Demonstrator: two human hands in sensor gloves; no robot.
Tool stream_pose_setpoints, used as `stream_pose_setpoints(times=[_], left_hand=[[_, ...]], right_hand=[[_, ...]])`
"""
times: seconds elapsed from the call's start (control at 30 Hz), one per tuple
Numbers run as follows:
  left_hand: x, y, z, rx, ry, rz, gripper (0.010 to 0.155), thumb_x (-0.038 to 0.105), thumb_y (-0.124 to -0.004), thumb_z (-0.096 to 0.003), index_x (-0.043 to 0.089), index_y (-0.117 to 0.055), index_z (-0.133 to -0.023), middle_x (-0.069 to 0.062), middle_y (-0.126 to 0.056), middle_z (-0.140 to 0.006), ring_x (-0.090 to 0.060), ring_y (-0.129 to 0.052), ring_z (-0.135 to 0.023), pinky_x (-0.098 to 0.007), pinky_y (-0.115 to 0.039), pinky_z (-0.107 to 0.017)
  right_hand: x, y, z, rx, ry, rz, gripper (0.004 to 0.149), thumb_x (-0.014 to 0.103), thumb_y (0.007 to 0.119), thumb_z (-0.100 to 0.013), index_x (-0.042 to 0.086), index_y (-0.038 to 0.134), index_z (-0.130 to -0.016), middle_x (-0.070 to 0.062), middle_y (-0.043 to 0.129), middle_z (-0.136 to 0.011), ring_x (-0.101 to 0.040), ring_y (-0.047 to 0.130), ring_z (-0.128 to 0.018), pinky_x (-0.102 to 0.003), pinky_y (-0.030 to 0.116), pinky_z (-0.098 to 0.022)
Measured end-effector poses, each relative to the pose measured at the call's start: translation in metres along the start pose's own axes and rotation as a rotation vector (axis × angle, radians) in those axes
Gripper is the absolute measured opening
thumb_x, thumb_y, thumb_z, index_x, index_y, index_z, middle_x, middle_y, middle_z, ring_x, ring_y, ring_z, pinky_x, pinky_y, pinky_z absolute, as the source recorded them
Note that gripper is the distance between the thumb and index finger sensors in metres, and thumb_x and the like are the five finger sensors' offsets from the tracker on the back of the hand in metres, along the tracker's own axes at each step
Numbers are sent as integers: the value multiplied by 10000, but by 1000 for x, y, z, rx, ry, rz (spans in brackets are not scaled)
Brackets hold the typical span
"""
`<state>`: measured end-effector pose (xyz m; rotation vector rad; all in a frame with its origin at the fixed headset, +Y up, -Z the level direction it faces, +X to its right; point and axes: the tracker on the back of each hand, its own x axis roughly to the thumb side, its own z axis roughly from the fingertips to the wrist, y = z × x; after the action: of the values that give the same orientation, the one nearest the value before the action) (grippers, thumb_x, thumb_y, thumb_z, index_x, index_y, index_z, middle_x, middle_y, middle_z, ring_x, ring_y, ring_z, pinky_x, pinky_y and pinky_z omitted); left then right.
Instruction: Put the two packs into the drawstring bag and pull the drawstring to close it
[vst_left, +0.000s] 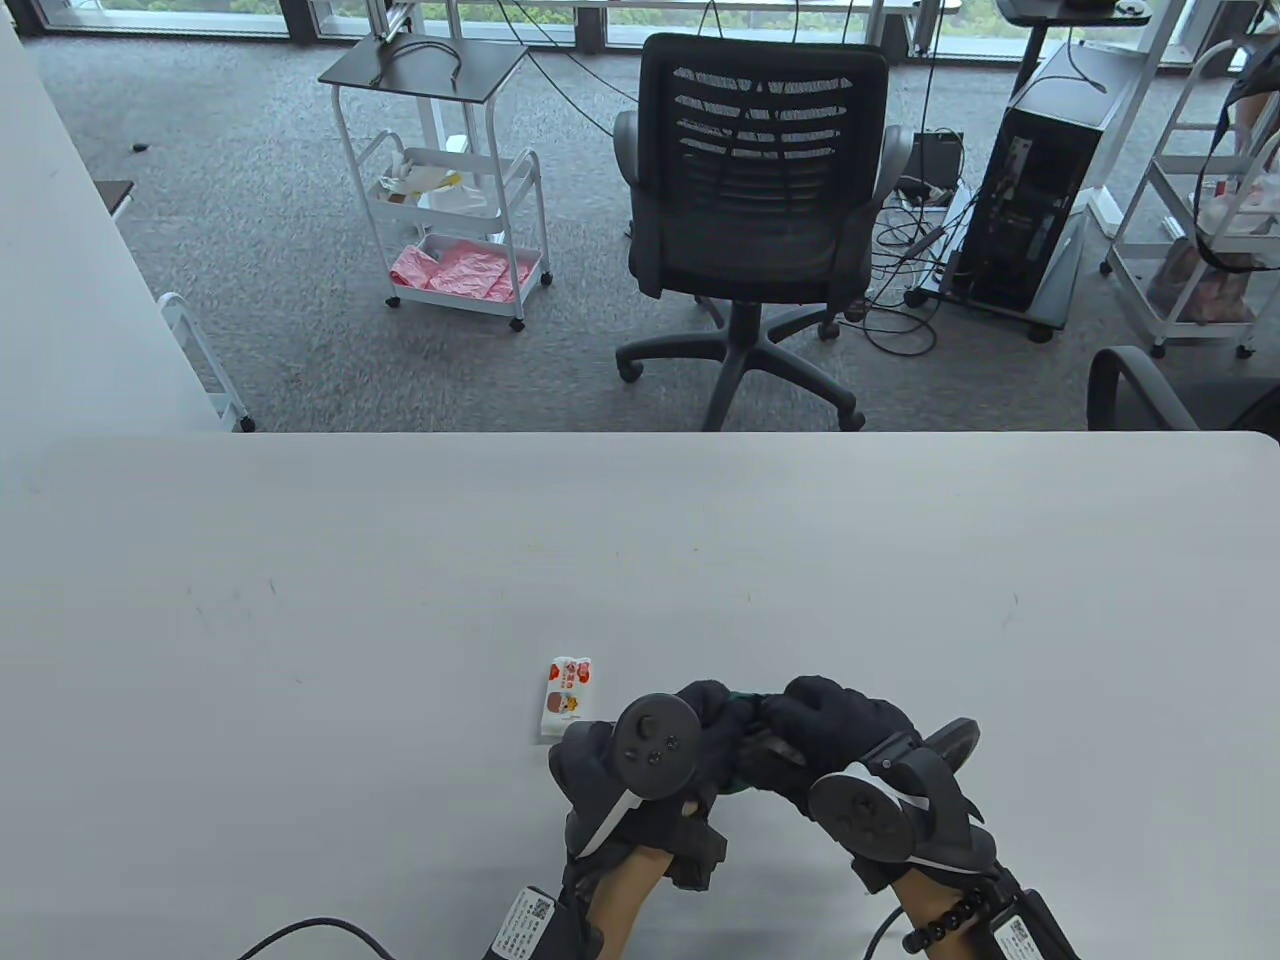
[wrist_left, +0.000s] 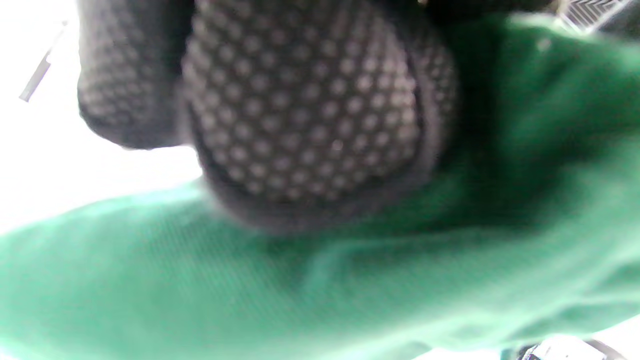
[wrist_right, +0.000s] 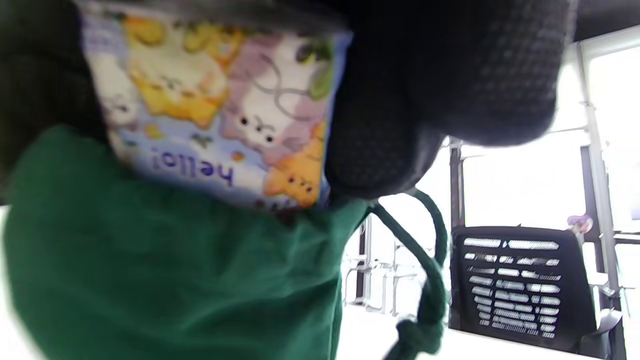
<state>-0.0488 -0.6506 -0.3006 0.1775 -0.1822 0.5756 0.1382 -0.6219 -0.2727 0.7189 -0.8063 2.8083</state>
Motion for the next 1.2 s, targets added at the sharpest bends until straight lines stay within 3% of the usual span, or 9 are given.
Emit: stream_pose_setpoints(times=[0.33, 0.47, 0.63, 0.77, 0.93, 1.03, 1.2], left_hand=[[-10, -5, -3, -44, 42, 124, 414, 489, -820, -483, 178, -923, -737, 54, -1059, -420, -37, -1109, -162, -316, -991, -289], [-12, -4, -3, -32, 28, 145, 418, 498, -815, -483, 187, -919, -742, 61, -1058, -429, -37, -1111, -172, -317, -990, -297], [-9, -5, -3, -27, 2, 132, 418, 503, -816, -483, 192, -917, -744, 63, -1058, -436, -41, -1113, -182, -320, -989, -303], [-7, -4, -3, -20, -28, 130, 422, 509, -816, -481, 195, -917, -744, 67, -1058, -438, -41, -1113, -186, -321, -988, -307], [-6, -4, -2, -13, -65, 139, 421, 512, -818, -478, 204, -914, -748, 69, -1059, -451, -47, -1118, -203, -326, -986, -321], [-7, -4, -2, -19, -58, 148, 423, 511, -820, -476, 203, -912, -751, 69, -1060, -457, -50, -1120, -211, -328, -986, -325], [-10, -7, -6, -44, -52, 134, 430, 515, -816, -477, 202, -910, -756, 69, -1060, -464, -51, -1120, -215, -330, -985, -327]], right_hand=[[-19, -11, 4, -65, 146, -82, 698, 698, 660, -392, 160, 901, -766, -141, 929, -784, -264, 1071, -469, -394, 953, -332], [-35, -8, 6, 40, 249, -167, 709, 655, 699, -425, 112, 843, -858, -197, 877, -864, -354, 1045, -582, -470, 927, -400], [-44, 4, 6, 207, 274, -269, 770, 645, 711, -434, 75, 754, -949, -235, 845, -899, -404, 1022, -632, -516, 907, -438], [-39, 13, 4, 320, 259, -276, 780, 631, 732, -441, 62, 722, -973, -221, 866, -878, -385, 1035, -606, -501, 913, -428], [-39, 24, 3, 440, 300, -307, 674, 541, 785, -469, 56, 763, -937, -199, 921, -806, -347, 1064, -532, -469, 933, -380], [-43, 28, 4, 455, 323, -305, 531, 441, 819, -484, 93, 820, -885, -150, 980, -725, -293, 1095, -449, -429, 954, -327], [-49, 26, 5, 354, 362, -360, 411, 372, 839, -487, 94, 896, -785, -93, 1042, -575, -194, 1111, -295, -344, 973, -216]])
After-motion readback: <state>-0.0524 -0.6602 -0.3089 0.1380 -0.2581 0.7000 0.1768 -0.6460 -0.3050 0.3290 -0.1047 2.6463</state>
